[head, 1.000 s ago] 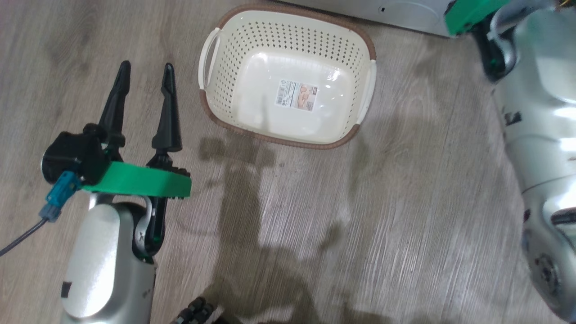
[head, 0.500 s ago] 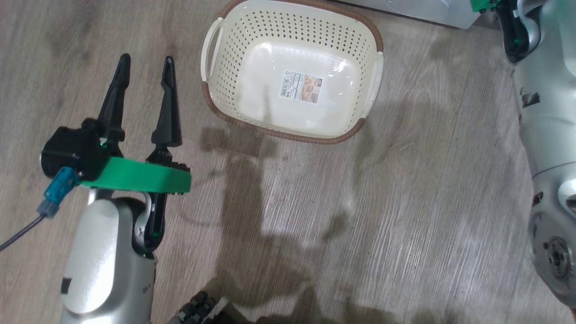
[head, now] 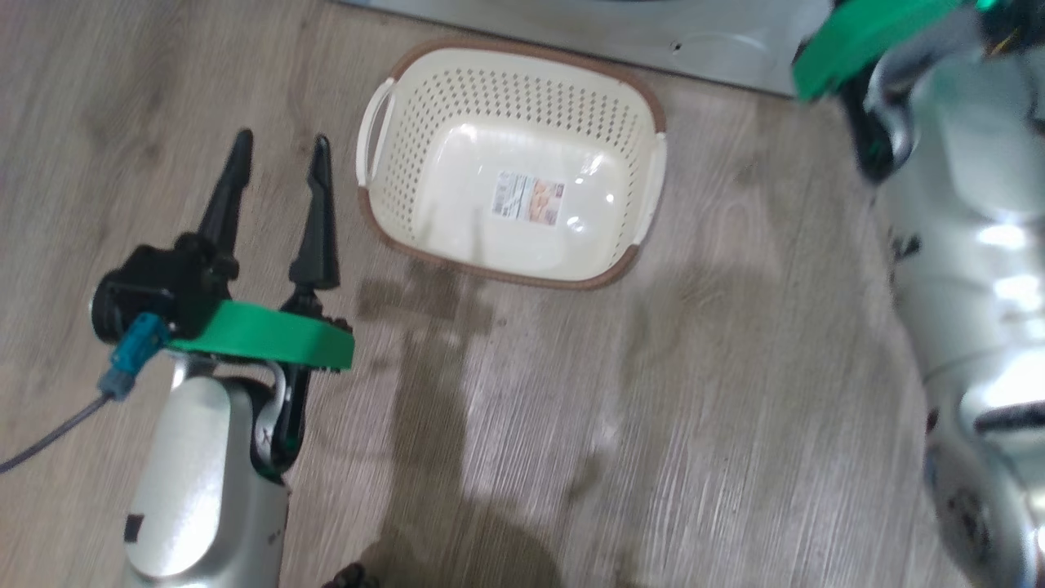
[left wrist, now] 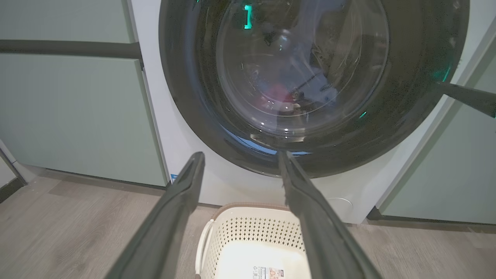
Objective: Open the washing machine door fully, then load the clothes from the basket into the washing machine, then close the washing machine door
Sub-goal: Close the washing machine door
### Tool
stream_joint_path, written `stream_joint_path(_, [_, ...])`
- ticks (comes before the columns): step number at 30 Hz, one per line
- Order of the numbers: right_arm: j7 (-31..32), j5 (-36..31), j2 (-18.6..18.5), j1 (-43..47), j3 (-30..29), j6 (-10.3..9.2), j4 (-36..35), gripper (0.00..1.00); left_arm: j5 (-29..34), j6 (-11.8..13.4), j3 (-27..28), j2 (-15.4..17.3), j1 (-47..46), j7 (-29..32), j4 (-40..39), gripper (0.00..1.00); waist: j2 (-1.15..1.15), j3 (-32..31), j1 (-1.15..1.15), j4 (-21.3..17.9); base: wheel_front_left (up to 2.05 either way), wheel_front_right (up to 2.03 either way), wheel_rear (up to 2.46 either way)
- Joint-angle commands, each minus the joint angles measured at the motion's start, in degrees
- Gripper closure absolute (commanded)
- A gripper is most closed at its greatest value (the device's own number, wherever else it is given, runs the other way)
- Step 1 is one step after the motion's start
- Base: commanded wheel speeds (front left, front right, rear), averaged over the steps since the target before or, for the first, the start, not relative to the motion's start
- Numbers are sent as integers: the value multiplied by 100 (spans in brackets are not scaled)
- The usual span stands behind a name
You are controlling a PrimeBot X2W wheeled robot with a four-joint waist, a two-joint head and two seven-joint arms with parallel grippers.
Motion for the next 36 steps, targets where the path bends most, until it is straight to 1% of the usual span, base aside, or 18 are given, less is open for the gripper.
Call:
stream_joint_path(1, [-52,112,186,134,118,-2,-241,100,71,-30,166,97,54,-29,-145,0,0,-163,0,-120,0,0,0])
stream_joint_path(3, [-52,288,195,418,221,-2,-415,100,124,-43,172,112,120,-29,-112,0,0,-291,0,-210,0,0,0])
stream_joint_path(4, [-52,361,198,578,249,-2,-526,93,143,-45,181,118,155,-29,-97,0,0,-366,0,-253,0,0,0])
stream_joint_path(5, [-52,412,199,740,243,-2,-647,55,162,-44,190,125,191,-29,-83,0,0,-430,0,-294,0,0,0])
stream_joint_path(6, [-52,442,201,907,236,-2,-804,0,181,-44,198,135,224,-29,-74,0,0,-500,0,-336,0,0,0])
stream_joint_path(13, [-52,646,203,2160,260,-2,-1844,0,249,-7,294,219,513,-29,-47,0,0,-961,0,-631,0,0,0])
stream_joint_path(17, [-52,613,204,2862,204,-2,-2407,0,290,31,317,272,732,-29,-44,0,0,-1205,0,-749,0,0,0])
stream_joint_path(27, [-49,516,204,4571,-213,-2,-3631,0,286,203,414,370,1312,14,-84,0,0,-1752,0,-953,0,0,0])
stream_joint_path(33, [144,546,205,5411,-396,-2,-4352,0,281,264,433,422,1564,49,-169,0,0,-1957,0,-1070,0,0,0])
stream_joint_path(36, [248,547,205,5623,-417,-2,-4586,0,278,280,440,444,1628,63,-201,0,0,-1998,0,-1100,0,0,0])
